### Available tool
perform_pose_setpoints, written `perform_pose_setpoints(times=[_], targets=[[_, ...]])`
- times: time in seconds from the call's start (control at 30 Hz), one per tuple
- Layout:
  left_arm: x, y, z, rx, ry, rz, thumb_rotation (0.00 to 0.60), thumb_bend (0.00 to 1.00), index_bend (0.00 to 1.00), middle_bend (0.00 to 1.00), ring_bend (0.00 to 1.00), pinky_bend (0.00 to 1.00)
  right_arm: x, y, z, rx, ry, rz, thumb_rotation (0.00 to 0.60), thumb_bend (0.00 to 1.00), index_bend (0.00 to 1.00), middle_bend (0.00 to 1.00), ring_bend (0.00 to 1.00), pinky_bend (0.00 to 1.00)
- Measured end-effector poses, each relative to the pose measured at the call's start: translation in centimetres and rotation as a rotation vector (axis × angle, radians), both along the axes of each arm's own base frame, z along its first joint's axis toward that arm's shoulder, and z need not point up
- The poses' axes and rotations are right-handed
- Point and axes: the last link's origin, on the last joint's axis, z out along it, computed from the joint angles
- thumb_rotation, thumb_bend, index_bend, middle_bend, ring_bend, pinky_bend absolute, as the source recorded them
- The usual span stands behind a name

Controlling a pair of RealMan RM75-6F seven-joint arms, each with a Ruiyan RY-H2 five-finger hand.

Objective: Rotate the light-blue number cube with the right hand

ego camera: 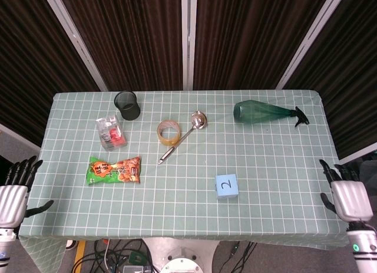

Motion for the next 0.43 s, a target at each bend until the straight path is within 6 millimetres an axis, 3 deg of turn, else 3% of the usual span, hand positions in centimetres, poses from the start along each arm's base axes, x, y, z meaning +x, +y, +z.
perform_pose_setpoints(times=[0.23,0.43], targets=[[-0.2,-0.5,-0.8,-0.017,0.027,-0.004,0.6,0.0,0.06,0.0,0.0,0.0,-4.8,3.7,-1.4,-0.154,-0.11,0.052,0.6,0.0,0.0,0.0,0.0,0.0],[-0.7,-0.6,-1.3,-0.027,0.027,0.008,0.6,0.0,0.06,0.0,0.0,0.0,-5.3,5.1,-1.7,-0.198,-0.174,0.039,0.6,0.0,0.0,0.0,0.0,0.0]])
